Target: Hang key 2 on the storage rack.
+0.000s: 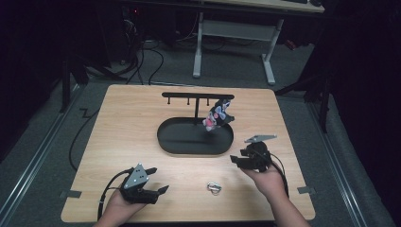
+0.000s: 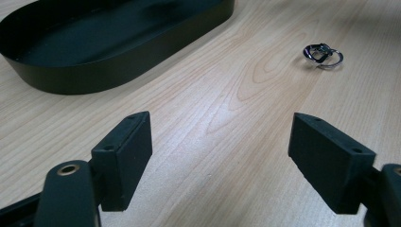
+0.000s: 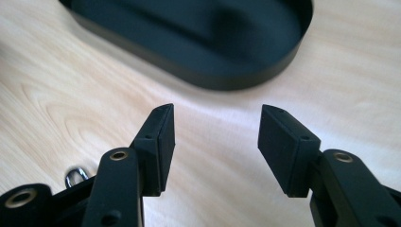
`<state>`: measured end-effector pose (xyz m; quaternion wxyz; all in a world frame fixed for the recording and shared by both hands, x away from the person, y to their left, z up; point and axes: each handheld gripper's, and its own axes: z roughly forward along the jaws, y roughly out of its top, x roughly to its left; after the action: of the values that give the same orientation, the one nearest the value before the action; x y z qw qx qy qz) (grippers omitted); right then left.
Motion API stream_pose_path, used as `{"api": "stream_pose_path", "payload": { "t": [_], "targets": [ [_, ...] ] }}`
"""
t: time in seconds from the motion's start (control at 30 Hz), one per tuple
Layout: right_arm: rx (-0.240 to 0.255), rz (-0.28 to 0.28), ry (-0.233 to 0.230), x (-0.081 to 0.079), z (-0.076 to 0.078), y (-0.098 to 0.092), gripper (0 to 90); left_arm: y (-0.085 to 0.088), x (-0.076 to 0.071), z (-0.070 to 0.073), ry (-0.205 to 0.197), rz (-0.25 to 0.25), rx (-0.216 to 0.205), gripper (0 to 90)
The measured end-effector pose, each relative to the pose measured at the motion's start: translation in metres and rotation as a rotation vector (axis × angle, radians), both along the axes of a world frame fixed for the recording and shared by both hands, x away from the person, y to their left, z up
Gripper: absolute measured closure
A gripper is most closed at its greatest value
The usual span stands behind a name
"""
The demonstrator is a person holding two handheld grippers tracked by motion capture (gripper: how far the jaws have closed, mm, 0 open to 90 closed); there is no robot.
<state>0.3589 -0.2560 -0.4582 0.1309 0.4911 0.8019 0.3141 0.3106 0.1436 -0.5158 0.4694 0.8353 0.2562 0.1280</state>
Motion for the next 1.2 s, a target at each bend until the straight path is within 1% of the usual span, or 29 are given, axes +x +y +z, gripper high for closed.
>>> {"api": "stream_pose_path", "payload": {
  "t": [0.03, 0.07, 0.17, 0.23, 0.3, 0.4, 0.43, 0.5, 0.6, 0.63, 0.73, 0.8, 0.83, 0.87, 0.9, 0.97, 1.0, 1.07, 1.13, 1.2],
  "targets": [
    [-0.005, -0.001, -0.008, -0.005, -0.006, 0.0, 47.3, -0.001, 0.0, 0.0, -0.002, -0.005, 0.003, 23.1],
    [0.0, -0.001, -0.015, -0.011, -0.013, -0.001, 47.2, -0.001, -0.001, 0.0, -0.004, -0.008, 0.004, 23.1],
    [-0.002, -0.001, -0.046, -0.023, -0.025, -0.003, 47.2, -0.003, -0.001, 0.0, -0.006, -0.018, 0.007, 23.1],
    [0.02, -0.011, -0.063, -0.032, -0.033, -0.005, 46.9, -0.004, -0.002, 0.0, -0.008, -0.02, 0.006, 23.1],
    [0.056, -0.027, -0.072, -0.041, -0.04, -0.007, 46.3, -0.004, -0.002, 0.001, -0.007, -0.022, 0.005, 23.1],
    [0.086, -0.038, -0.107, -0.057, -0.048, -0.011, 45.8, -0.005, -0.002, 0.001, -0.008, -0.026, 0.007, 23.1],
    [0.088, -0.028, -0.098, -0.06, -0.048, -0.012, 45.5, -0.005, -0.002, 0.001, -0.008, -0.027, 0.006, 23.1],
    [0.077, -0.007, -0.105, -0.066, -0.046, -0.012, 45.8, -0.005, -0.002, 0.002, -0.008, -0.026, 0.002, 23.1],
    [0.106, 0.014, -0.09, -0.068, -0.047, -0.01, 46.3, -0.006, -0.001, 0.001, -0.006, -0.021, 0.004, 23.1],
    [0.101, 0.034, -0.092, -0.068, -0.047, -0.007, 46.4, -0.006, -0.001, 0.001, -0.005, -0.019, 0.004, 23.1],
    [0.098, 0.074, -0.095, -0.071, -0.047, 0.003, 46.9, -0.007, -0.001, 0.001, -0.004, -0.02, 0.009, 23.1],
    [0.105, 0.114, -0.078, -0.073, -0.049, 0.012, 47.9, -0.008, -0.002, 0.0, -0.004, -0.025, 0.013, 23.1],
    [0.097, 0.141, -0.057, -0.074, -0.051, 0.02, 48.4, -0.008, -0.002, 0.0, -0.004, -0.027, 0.016, 23.1],
    [0.088, 0.155, -0.055, -0.074, -0.052, 0.023, 49.2, -0.008, -0.002, 0.0, -0.005, -0.028, 0.018, 23.1],
    [0.069, 0.172, -0.053, -0.075, -0.054, 0.029, 51.2, -0.008, -0.002, 0.0, -0.005, -0.029, 0.017, 23.1],
    [0.056, 0.189, -0.062, -0.077, -0.054, 0.034, 57.9, -0.008, -0.003, 0.0, -0.006, -0.028, 0.013, 23.1],
    [0.063, 0.195, -0.059, -0.079, -0.053, 0.037, 64.1, -0.007, -0.003, 0.001, -0.007, -0.029, 0.014, 23.1],
    [0.103, 0.211, -0.06, -0.083, -0.052, 0.039, 75.1, -0.006, -0.003, 0.001, -0.011, -0.029, 0.01, 23.2],
    [0.131, 0.235, -0.059, -0.087, -0.051, 0.045, 82.4, -0.005, -0.002, 0.001, -0.012, -0.029, 0.012, 23.2],
    [0.122, 0.254, -0.064, -0.089, -0.052, 0.053, 85.6, -0.005, -0.001, 0.001, -0.011, -0.029, 0.01, 23.2]
  ]
}}
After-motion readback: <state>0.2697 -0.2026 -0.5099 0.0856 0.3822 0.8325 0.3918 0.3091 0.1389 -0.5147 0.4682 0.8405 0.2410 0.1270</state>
